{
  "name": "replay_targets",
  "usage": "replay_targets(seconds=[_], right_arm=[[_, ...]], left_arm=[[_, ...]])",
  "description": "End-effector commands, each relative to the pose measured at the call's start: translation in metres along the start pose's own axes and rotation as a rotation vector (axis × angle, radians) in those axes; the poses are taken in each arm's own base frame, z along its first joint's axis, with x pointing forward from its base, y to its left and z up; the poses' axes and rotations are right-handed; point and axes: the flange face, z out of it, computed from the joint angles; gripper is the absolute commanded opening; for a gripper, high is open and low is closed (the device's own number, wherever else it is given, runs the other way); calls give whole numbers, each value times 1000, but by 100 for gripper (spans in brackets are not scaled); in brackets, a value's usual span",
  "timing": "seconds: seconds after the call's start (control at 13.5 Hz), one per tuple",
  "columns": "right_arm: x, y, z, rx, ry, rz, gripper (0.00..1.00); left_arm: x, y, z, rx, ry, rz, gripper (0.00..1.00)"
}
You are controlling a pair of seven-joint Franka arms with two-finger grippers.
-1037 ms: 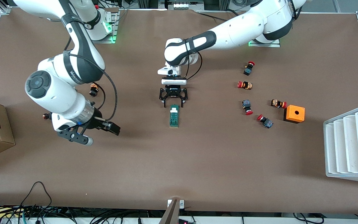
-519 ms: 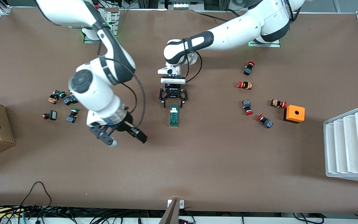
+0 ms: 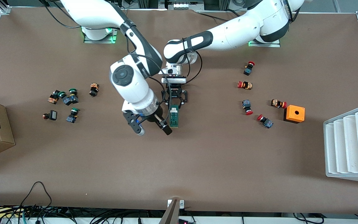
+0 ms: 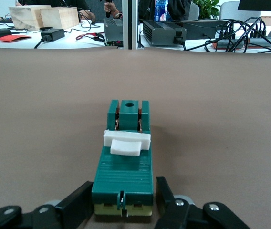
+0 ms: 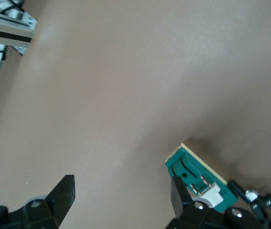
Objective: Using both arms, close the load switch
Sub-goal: 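Grasp the white handle with the right gripper while the left gripper holds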
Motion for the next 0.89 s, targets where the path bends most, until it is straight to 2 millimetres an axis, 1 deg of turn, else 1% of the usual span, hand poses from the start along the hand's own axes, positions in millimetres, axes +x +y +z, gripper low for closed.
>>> replay_targets(seconds=[0.0, 0.07, 0.15, 0.3, 0.37, 0.44, 0.52, 0.59, 0.67, 0.74, 0.81], right_arm=[[0, 5, 10, -14, -1, 99, 78], [0, 12, 17, -33, 2, 111, 73], [-3, 16, 21, -44, 1, 127, 71], [-16, 22, 31, -65, -3, 149, 67], [-19, 27, 38, -70, -3, 160, 67], [-24, 34, 46, -71, -2, 175, 67], [-28, 41, 54, -79, -2, 178, 63], [-37, 47, 61, -81, -9, 173, 62], [-38, 52, 66, -83, -10, 178, 61], [-39, 54, 70, -81, -9, 192, 59], [-45, 56, 74, -87, -13, 199, 58]], left_arm=[[-16, 2, 8, -17, -28, 10, 24], [-15, 2, 8, -16, -27, 9, 23], [-15, 2, 8, -15, -28, 10, 23], [-15, 3, 8, -15, -29, 9, 18], [-15, 3, 8, -15, -29, 9, 14], [-15, 3, 8, -14, -30, 8, 14], [-14, 2, 9, -14, -29, 8, 14], [-14, 2, 9, -14, -29, 8, 14], [-14, 2, 9, -14, -29, 8, 14], [-14, 2, 9, -14, -30, 7, 14], [-14, 2, 9, -13, -28, 7, 14]])
